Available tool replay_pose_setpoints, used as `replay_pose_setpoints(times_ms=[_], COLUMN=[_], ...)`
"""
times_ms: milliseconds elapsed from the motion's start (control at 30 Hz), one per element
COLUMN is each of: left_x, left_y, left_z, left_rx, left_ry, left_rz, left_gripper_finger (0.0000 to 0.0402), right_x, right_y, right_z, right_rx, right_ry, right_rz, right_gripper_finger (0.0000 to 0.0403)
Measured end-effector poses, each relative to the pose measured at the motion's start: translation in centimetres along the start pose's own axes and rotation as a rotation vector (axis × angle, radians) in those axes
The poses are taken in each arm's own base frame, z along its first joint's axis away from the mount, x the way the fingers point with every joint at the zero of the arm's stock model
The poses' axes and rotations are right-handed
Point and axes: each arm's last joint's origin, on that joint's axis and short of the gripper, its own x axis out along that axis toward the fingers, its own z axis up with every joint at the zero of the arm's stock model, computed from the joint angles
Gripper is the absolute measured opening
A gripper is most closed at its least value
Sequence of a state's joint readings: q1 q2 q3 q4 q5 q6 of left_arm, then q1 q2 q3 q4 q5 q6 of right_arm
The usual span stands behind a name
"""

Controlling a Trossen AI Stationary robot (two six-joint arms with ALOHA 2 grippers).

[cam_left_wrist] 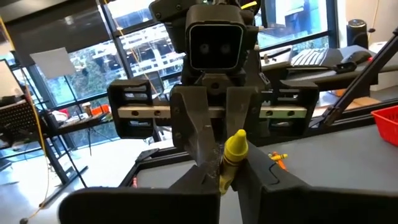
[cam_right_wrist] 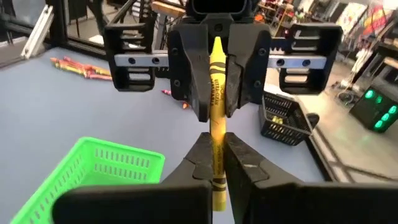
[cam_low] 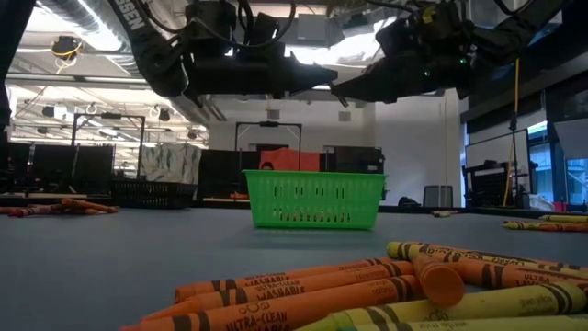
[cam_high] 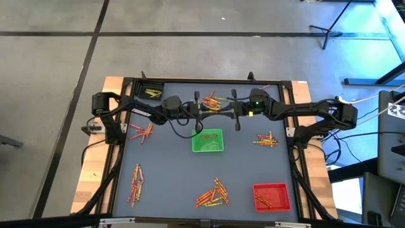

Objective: Sort crayons
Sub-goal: Put the light green crayon into the black bin

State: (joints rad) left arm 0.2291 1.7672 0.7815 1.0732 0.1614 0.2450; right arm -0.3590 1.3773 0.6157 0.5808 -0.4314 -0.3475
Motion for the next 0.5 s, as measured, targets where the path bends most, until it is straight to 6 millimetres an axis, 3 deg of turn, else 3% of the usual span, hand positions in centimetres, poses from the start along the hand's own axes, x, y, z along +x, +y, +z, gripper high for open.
replay_pose_setpoints(times_ms=[100,267,500], left_x=[0.0,-0.4,-2.8], left_y=[0.0,0.3,1.2], left_z=[0.0,0.5,2.2], left_rx=[-0.003,0.023,0.112], left_ry=[0.008,0.1,0.408], left_rz=[0.019,0.062,0.267], left_gripper_finger=[0.0005,0.0005,0.0005], right_x=[0.0,-0.2,-2.5], right_y=[0.0,-0.1,0.2], right_z=[0.0,0.3,1.7], right_rx=[0.033,0.036,0.049], right_ry=[0.003,-0.002,0.111], right_rz=[-0.001,-0.001,-0.111], right_gripper_finger=[0.0042,0.0129,0.0211])
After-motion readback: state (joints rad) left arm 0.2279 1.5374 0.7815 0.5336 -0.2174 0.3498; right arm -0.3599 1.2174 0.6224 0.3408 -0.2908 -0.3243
